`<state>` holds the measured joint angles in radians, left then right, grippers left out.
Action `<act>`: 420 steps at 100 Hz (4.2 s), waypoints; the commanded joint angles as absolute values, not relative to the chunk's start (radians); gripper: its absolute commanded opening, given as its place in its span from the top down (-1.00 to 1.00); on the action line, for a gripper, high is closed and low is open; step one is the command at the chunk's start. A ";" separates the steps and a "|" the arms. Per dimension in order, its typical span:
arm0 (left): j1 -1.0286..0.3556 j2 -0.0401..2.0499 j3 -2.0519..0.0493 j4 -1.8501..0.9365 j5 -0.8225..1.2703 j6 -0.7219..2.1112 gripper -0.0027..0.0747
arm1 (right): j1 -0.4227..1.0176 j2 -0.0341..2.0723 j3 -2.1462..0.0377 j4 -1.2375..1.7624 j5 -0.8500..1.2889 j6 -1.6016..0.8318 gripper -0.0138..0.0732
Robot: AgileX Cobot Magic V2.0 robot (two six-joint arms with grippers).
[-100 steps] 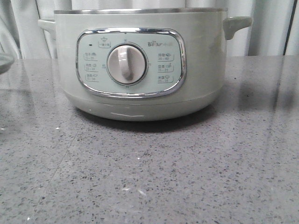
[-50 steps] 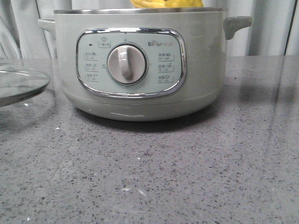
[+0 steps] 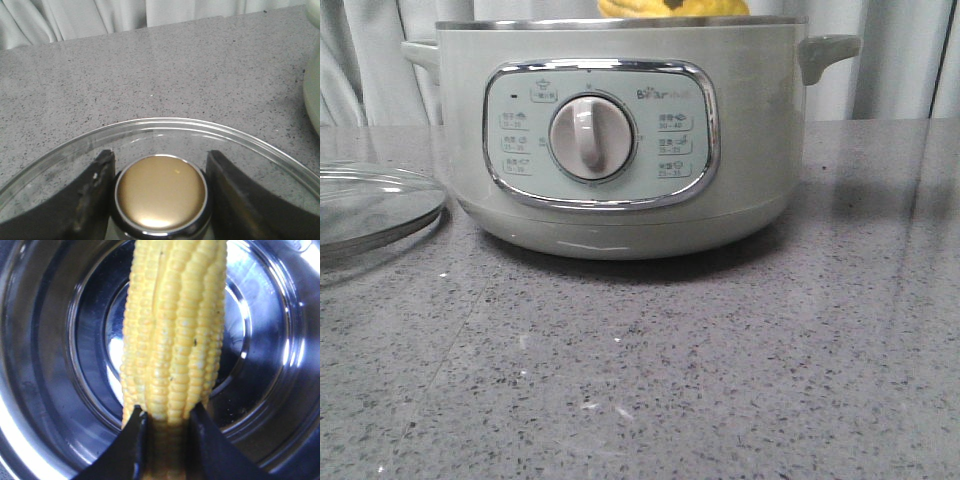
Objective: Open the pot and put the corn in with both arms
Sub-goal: 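Carry the corn over the open pot with the right gripper and lower it, then open the right gripper to release the corn into the pot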
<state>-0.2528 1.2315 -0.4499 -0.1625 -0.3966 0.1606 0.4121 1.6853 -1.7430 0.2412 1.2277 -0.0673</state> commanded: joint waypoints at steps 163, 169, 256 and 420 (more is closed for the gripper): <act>-0.318 1.219 -0.489 -0.152 -0.473 0.148 -0.13 | 0.410 1.710 -1.773 0.239 1.167 -0.070 -0.09; -0.318 1.219 -0.489 -0.152 -0.473 0.148 -0.23 | 0.410 1.710 -1.773 0.239 1.169 -0.070 -0.09; -0.318 0.821 -0.489 -0.156 -0.454 0.148 0.54 | 0.410 1.501 -1.773 0.120 1.138 -0.070 0.84; -0.318 0.058 -0.245 -0.274 0.084 0.148 0.98 | 0.410 0.199 -0.423 -0.072 0.290 -0.024 0.84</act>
